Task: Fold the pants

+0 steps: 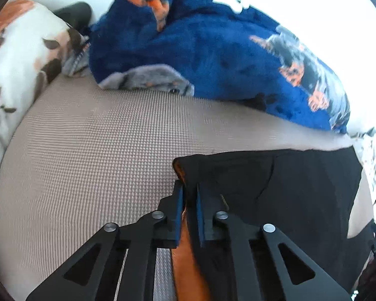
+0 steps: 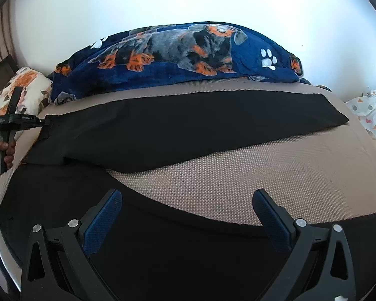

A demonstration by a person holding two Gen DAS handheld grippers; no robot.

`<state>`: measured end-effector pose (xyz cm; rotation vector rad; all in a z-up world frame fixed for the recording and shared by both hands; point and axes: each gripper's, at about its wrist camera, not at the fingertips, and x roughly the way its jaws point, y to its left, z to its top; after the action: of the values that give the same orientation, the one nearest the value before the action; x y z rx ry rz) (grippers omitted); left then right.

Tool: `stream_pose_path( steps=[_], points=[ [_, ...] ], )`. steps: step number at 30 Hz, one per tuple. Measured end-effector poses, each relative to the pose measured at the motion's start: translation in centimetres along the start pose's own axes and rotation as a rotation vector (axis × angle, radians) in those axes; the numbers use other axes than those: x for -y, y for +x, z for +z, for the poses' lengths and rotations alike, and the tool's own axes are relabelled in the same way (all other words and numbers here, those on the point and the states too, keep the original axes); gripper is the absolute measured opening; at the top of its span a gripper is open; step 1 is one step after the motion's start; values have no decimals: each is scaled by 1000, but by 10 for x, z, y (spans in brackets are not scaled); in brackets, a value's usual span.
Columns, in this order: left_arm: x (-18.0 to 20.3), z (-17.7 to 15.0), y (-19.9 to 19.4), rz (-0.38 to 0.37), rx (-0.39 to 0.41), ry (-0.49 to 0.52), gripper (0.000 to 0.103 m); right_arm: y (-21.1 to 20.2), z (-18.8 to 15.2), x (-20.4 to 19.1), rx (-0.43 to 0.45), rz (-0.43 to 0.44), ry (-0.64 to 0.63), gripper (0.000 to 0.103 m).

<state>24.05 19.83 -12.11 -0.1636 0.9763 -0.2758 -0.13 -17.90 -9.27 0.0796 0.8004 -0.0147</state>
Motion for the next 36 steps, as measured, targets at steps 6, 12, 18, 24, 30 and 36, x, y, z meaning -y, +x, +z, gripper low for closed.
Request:
stream_pose_path(
  steps=[6,12,18,24,30,36],
  points=[
    [49,-22,-55,-21,175,3,9,6,30,6,0,151,93,103],
    [117,-67,-109,-53,282,41,9,43,71,22,-95,501,356,103],
    [154,-116,-143,-77,328,27,9,106,100,32,-181,629,543,101],
    [166,-157,-152,-96,310,-22,9,163,109,37,-254,673,733,93],
    [162,-169,-153,-106,283,-62,10,200,126,26,-306,661,701,17],
    [154,-168,-152,-63,261,-83,10,148,107,25,-186,627,577,7]
  ],
)
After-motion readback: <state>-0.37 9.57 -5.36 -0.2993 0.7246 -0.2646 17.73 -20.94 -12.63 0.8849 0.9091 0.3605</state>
